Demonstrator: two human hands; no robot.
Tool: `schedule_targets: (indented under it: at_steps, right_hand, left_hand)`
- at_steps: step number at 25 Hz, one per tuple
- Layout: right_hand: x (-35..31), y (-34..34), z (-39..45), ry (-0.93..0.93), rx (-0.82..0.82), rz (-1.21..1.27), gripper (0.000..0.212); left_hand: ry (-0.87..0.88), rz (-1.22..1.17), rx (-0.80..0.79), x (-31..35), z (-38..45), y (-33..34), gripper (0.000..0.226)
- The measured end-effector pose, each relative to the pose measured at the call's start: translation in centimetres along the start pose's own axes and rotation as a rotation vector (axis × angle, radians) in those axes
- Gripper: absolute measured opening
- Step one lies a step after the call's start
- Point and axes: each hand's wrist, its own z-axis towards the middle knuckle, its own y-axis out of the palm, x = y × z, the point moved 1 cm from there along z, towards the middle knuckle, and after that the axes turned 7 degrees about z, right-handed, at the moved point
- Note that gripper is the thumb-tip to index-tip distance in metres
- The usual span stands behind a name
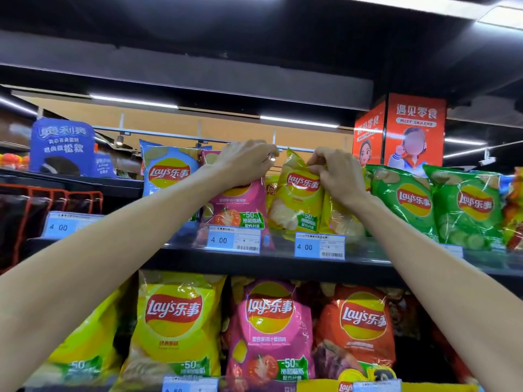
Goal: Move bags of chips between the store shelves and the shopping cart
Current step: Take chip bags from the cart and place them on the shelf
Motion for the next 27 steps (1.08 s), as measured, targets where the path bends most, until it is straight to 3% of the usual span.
schedule_targets:
  at_steps: [12, 20, 23, 27]
  right_hand:
    - [1.9, -2.8, 0.8, 0.055, 0.016, 0.343, 0.013]
    - [0.9, -1.3, 1.0, 0.017, -0.171, 0.430, 0.012]
    - [-0.1, -0.6, 0.9, -0.047, -0.271, 0.411, 0.008]
    - [-0.5, -0.1, -0.4, -0.044, -0.133, 0.401, 0.009]
  left_hand:
    - [0.062, -0.013, 0.048, 0.0, -0.4, 0.3, 0.034]
    - [-0.002, -0.130, 0.083, 0.0, -0.5, 0.2, 0.034]
    - [-0.057, -0.256, 0.122, 0.1, -0.7, -0.1, 0.041]
    - [0.013, -0.167, -0.027, 0.2, 0.0, 0.3, 0.066]
